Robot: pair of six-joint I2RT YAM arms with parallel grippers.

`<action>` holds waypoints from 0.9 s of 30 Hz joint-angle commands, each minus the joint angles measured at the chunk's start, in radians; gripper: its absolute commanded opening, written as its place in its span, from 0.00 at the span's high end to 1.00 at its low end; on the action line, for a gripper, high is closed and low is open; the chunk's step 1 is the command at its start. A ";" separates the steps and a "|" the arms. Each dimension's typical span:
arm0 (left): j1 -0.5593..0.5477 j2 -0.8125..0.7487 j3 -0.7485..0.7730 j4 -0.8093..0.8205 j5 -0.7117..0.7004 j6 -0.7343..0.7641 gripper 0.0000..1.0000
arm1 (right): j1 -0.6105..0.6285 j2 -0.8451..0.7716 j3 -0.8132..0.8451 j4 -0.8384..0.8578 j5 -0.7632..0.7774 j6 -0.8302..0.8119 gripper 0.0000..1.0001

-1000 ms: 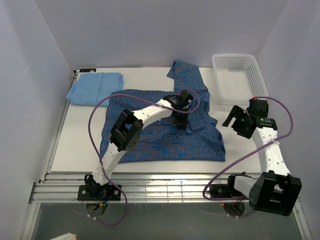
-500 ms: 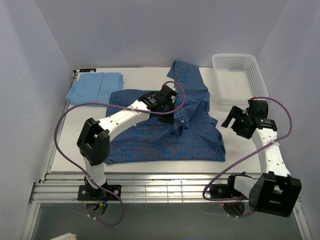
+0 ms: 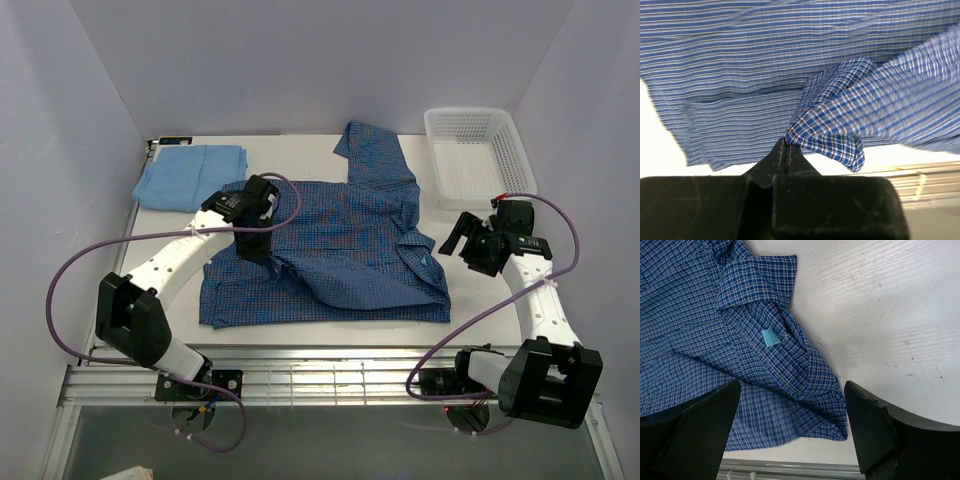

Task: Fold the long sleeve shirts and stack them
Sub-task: Fold the shirt

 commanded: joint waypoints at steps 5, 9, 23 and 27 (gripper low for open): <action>0.072 -0.054 0.031 -0.106 -0.064 0.168 1.00 | -0.002 -0.019 -0.039 0.050 -0.032 -0.025 0.10; 0.073 -0.025 0.059 -0.119 -0.001 0.219 1.00 | -0.003 -0.031 -0.042 0.048 -0.020 -0.031 0.10; 0.073 -0.011 0.334 -0.328 -0.021 0.111 1.00 | 0.038 -0.083 -0.076 0.090 -0.012 -0.073 0.10; 0.078 0.004 0.289 -0.308 0.028 0.121 1.00 | 0.049 -0.065 -0.065 0.085 -0.001 -0.079 0.10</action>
